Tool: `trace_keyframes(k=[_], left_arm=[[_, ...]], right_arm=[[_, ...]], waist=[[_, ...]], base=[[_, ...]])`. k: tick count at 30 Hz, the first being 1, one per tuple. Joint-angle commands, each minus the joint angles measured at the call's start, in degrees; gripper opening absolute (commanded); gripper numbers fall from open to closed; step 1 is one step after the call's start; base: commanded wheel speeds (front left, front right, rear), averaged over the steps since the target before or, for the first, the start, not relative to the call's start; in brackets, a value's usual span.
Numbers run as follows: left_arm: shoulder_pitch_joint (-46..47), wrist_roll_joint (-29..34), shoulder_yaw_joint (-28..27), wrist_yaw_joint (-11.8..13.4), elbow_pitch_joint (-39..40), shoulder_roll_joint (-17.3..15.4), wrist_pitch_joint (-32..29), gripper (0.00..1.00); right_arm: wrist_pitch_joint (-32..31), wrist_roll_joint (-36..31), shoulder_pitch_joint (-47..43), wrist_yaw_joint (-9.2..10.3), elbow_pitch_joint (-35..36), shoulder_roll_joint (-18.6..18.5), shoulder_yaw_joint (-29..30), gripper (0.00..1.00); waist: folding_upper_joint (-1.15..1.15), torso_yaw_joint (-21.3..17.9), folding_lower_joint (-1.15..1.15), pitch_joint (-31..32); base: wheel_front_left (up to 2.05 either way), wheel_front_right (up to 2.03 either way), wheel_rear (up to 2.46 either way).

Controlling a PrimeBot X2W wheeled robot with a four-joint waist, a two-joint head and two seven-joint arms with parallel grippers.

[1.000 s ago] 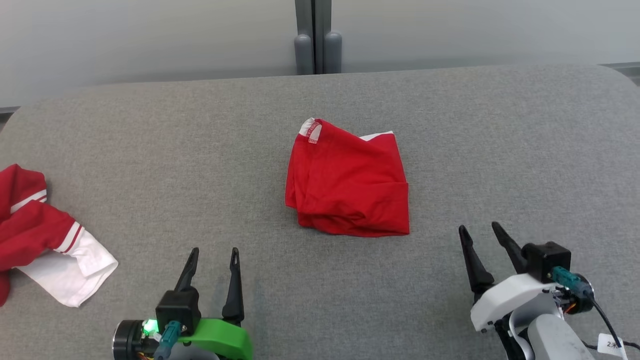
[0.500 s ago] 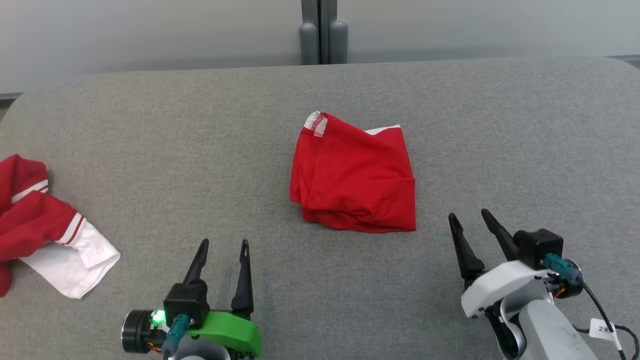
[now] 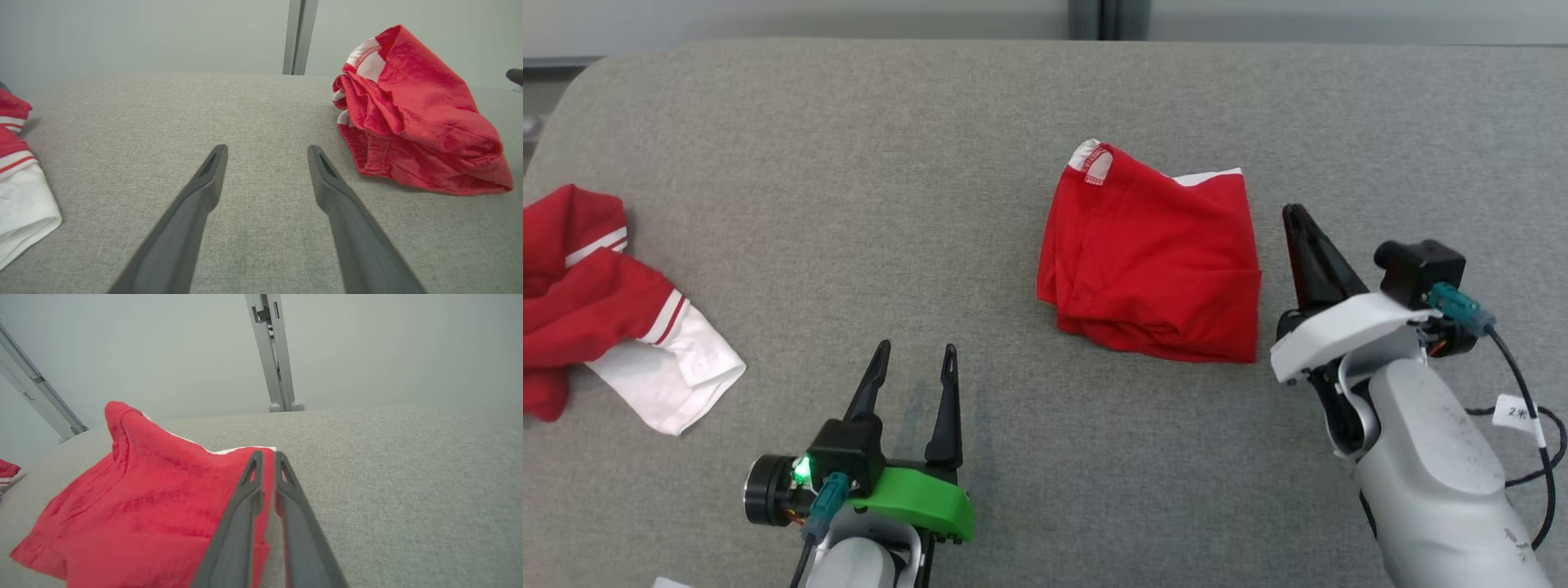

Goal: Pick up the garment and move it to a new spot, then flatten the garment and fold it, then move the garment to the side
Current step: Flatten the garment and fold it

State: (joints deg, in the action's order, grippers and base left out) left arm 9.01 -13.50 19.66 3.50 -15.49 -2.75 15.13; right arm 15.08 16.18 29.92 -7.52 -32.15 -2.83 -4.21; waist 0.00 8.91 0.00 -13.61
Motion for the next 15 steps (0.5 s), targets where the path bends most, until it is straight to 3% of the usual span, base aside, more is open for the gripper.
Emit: trace_keyframes(k=[1,15], left_arm=[[1.29,-0.37,0.37,0.28,0.15,-0.29,0.01,1.0],[3.86,-4.73,6.03,1.19,1.12,-0.27,0.01,1.0]], right_arm=[[0.11,0.22,1.31,0.07,-0.58,-0.22,0.61,0.0],[0.11,-5.81,6.96,0.07,-4.49,-0.25,5.73,0.0]], waist=[[0.0,3.1,0.0,-2.98],[0.0,12.28,0.0,-8.32]], base=[[0.0,0.0,0.0],[0.0,0.0,0.0]])
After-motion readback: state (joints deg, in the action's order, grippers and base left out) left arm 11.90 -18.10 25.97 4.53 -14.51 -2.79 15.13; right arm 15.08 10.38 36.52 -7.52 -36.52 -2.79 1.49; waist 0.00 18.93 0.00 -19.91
